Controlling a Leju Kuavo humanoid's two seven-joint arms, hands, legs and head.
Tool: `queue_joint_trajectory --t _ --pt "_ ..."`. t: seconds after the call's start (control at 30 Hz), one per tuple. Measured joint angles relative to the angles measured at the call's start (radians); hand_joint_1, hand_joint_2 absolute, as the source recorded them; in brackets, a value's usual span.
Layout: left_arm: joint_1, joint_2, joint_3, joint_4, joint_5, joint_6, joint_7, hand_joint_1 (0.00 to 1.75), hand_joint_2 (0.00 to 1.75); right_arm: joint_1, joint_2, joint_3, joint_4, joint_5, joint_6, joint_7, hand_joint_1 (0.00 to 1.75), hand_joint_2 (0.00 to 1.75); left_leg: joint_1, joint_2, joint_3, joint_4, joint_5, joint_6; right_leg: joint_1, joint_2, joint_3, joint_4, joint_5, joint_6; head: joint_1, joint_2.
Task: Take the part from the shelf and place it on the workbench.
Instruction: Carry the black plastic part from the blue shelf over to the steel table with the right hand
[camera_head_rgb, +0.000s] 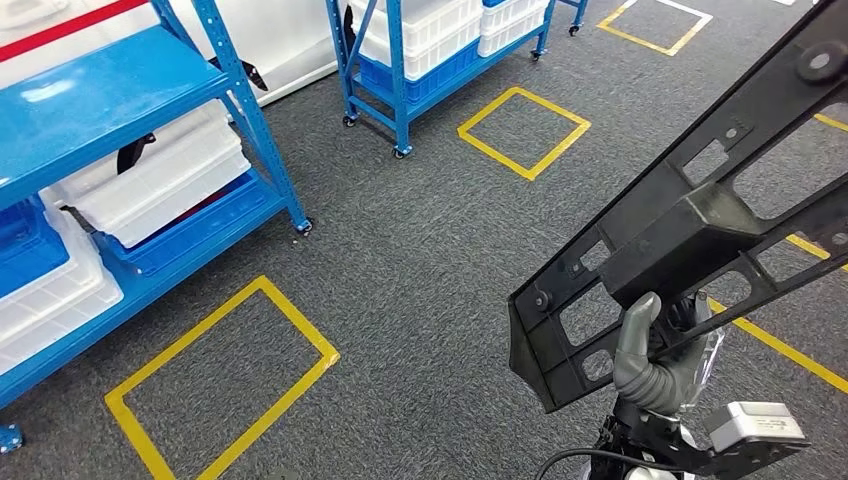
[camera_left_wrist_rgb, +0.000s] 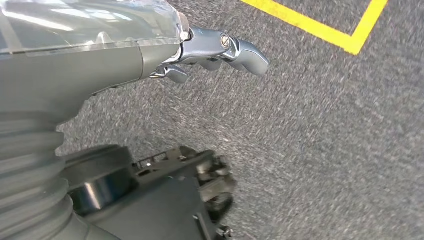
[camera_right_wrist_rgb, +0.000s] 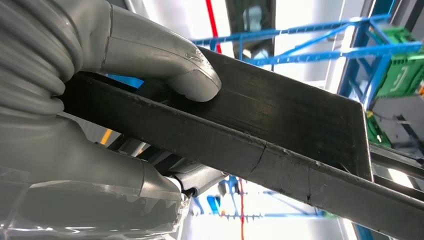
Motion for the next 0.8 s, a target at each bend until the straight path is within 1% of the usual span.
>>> queue_joint_trajectory --t 0.03,0.07,0.1,0.13,0.17,0.2,0.23,0.27,0.3,0.33,0.37,0.4,0.43,0.47,0.5,0.53,0.57,0.6,0.63,0.67,0.7,0.77,0.8 --pt "0.001 0.001 0.001 0.002 0.0 0.0 -0.002 0.0 1.75 0.013 0.0 0.002 0.0 0.006 -0.004 -0.007 1.75 1.75 0.0 -0.004 0.017 -0.042 0.033 0.003 0.001 0.014 0.0 0.001 0.0 0.0 0.0 0.0" --pt "0.002 0.002 0.003 0.003 0.0 0.0 -0.004 0.0 1.75 0.026 0.0 0.005 0.0 0.009 -0.008 -0.016 1.75 1.75 0.0 -0.017 0.046 -0.108 0.073 0.007 0.001 0.027 0.001 0.003 0.0 0.001 0.0 0.0" --pt "0.003 0.002 0.005 0.005 -0.001 0.001 -0.007 0.0 1.75 0.036 0.0 0.007 0.0 0.009 -0.01 -0.025 1.75 1.75 0.001 -0.043 0.074 -0.175 0.103 0.012 0.001 0.04 0.0 0.005 0.001 0.003 0.0 0.0" --pt "0.003 0.003 0.007 0.007 -0.002 0.002 -0.009 0.0 1.75 0.043 0.0 0.01 -0.001 0.01 -0.012 -0.031 1.75 1.75 0.002 -0.066 0.096 -0.229 0.122 0.016 0.001 0.053 -0.004 0.008 0.002 0.008 0.001 0.0" --pt "0.003 0.004 0.009 0.01 -0.004 0.003 -0.01 0.0 1.75 0.048 0.0 0.012 -0.002 0.011 -0.015 -0.036 1.75 1.75 0.001 -0.083 0.107 -0.26 0.128 0.019 -0.001 0.066 -0.008 0.008 0.005 0.014 0.001 0.0" --pt "0.003 0.005 0.011 0.012 -0.007 0.004 -0.01 0.0 1.75 0.053 0.0 0.014 -0.004 0.013 -0.018 -0.038 1.75 1.75 0.0 -0.09 0.111 -0.272 0.126 0.021 -0.004 0.079 -0.013 0.007 0.008 0.022 0.001 0.0" --pt "0.002 0.005 0.011 0.012 -0.012 0.006 -0.01 0.0 1.75 0.058 0.0 0.016 -0.008 0.017 -0.021 -0.037 1.75 1.75 0.0 -0.079 0.113 -0.278 0.128 0.025 -0.005 0.091 -0.017 0.005 0.013 0.031 0.001 0.0" --pt "0.0 0.005 0.012 0.012 -0.017 0.007 -0.009 0.0 1.75 0.064 0.0 0.016 -0.011 0.02 -0.024 -0.035 1.75 1.75 0.001 -0.067 0.115 -0.284 0.133 0.03 -0.007 0.095 -0.019 0.003 0.016 0.038 0.001 0.0" --pt "-0.001 0.005 0.012 0.012 -0.021 0.008 -0.008 0.0 1.75 0.069 -0.001 0.017 -0.014 0.024 -0.026 -0.033 1.75 1.75 0.003 -0.055 0.118 -0.291 0.139 0.037 -0.006 0.08 -0.023 0.011 0.009 0.043 0.002 0.0" --pt "-0.002 0.005 0.012 0.012 -0.026 0.008 -0.006 0.0 1.75 0.071 -0.002 0.017 -0.017 0.028 -0.027 -0.032 1.75 1.75 0.005 -0.041 0.12 -0.298 0.145 0.043 -0.003 0.053 -0.036 0.036 -0.008 0.047 0.004 0.0" --pt "-0.002 0.004 0.012 0.012 -0.031 0.008 -0.004 0.0 1.75 0.071 -0.002 0.018 -0.019 0.031 -0.028 -0.031 1.75 1.75 0.005 -0.027 0.12 -0.302 0.148 0.047 -0.003 0.019 -0.058 0.084 -0.039 0.05 0.005 0.0" --pt "-0.001 0.005 0.012 0.012 -0.035 0.008 -0.002 0.0 1.75 0.071 -0.003 0.019 -0.019 0.032 -0.028 -0.031 1.75 1.75 0.003 -0.012 0.119 -0.303 0.149 0.05 -0.001 -0.011 -0.088 0.15 -0.075 0.054 0.007 0.0" --pt "0.001 0.005 0.013 0.012 -0.039 0.008 0.001 0.0 1.75 0.072 -0.003 0.019 -0.019 0.033 -0.028 -0.03 1.75 1.75 0.001 0.004 0.117 -0.303 0.149 0.05 -0.003 -0.026 -0.119 0.217 -0.106 0.057 0.007 0.0" --pt "0.002 0.005 0.013 0.013 -0.044 0.008 0.005 0.0 1.75 0.074 -0.004 0.02 -0.019 0.034 -0.028 -0.028 1.75 1.75 -0.001 0.02 0.116 -0.302 0.148 0.051 -0.004 -0.033 -0.139 0.264 -0.122 0.06 0.007 0.0" --pt "0.002 0.005 0.013 0.013 -0.049 0.007 0.009 0.0 1.75 0.075 -0.004 0.021 -0.019 0.035 -0.028 -0.026 1.75 1.75 -0.002 0.035 0.115 -0.301 0.147 0.05 -0.005 -0.038 -0.14 0.274 -0.118 0.062 0.007 0.0" --pt "0.001 0.005 0.013 0.013 -0.053 0.006 0.014 0.0 1.75 0.075 -0.004 0.021 -0.019 0.036 -0.029 -0.024 1.75 1.75 -0.002 0.049 0.116 -0.301 0.146 0.049 -0.006 -0.043 -0.118 0.242 -0.097 0.062 0.007 0.0" --pt "0.0 0.005 0.013 0.013 -0.057 0.004 0.019 0.0 1.75 0.075 -0.004 0.022 -0.019 0.039 -0.03 -0.022 1.75 1.75 -0.002 0.061 0.117 -0.301 0.144 0.046 -0.005 -0.056 -0.078 0.176 -0.067 0.061 0.007 0.0" --pt "-0.001 0.005 0.013 0.013 -0.059 0.002 0.022 0.0 1.75 0.075 -0.004 0.023 -0.02 0.042 -0.03 -0.02 1.75 1.75 -0.004 0.072 0.119 -0.3 0.141 0.042 -0.002 -0.079 -0.034 0.102 -0.043 0.057 0.007 0.0" --pt "-0.001 0.004 0.014 0.013 -0.059 0.002 0.023 0.0 1.75 0.074 -0.004 0.024 -0.02 0.045 -0.031 -0.02 1.75 1.75 -0.007 0.082 0.122 -0.298 0.138 0.036 0.001 -0.097 0.001 0.041 -0.027 0.05 0.007 0.0" --pt "-0.001 0.004 0.016 0.013 -0.059 0.001 0.024 0.0 1.75 0.074 -0.004 0.026 -0.02 0.048 -0.033 -0.019 1.75 1.75 -0.01 0.09 0.124 -0.297 0.135 0.031 0.005 -0.109 0.021 0.005 -0.02 0.043 0.006 0.0" --pt "-0.001 0.004 0.017 0.013 -0.059 0.001 0.024 0.0 1.75 0.074 -0.004 0.027 -0.02 0.05 -0.035 -0.019 1.75 1.75 -0.012 0.099 0.126 -0.296 0.132 0.026 0.009 -0.11 0.025 -0.007 -0.022 0.035 0.006 0.0" --pt "-0.001 0.004 0.019 0.013 -0.059 0.0 0.024 0.0 1.75 0.077 -0.005 0.029 -0.021 0.053 -0.04 -0.018 1.75 1.75 -0.011 0.112 0.131 -0.296 0.128 0.016 0.009 -0.087 0.023 -0.009 -0.018 0.022 0.005 0.0" --pt "-0.001 0.004 0.019 0.013 -0.059 0.0 0.024 0.0 1.75 0.078 -0.005 0.03 -0.022 0.055 -0.042 -0.019 1.75 1.75 -0.009 0.102 0.129 -0.286 0.118 0.011 0.007 -0.077 0.023 -0.012 -0.016 0.016 0.005 0.0"
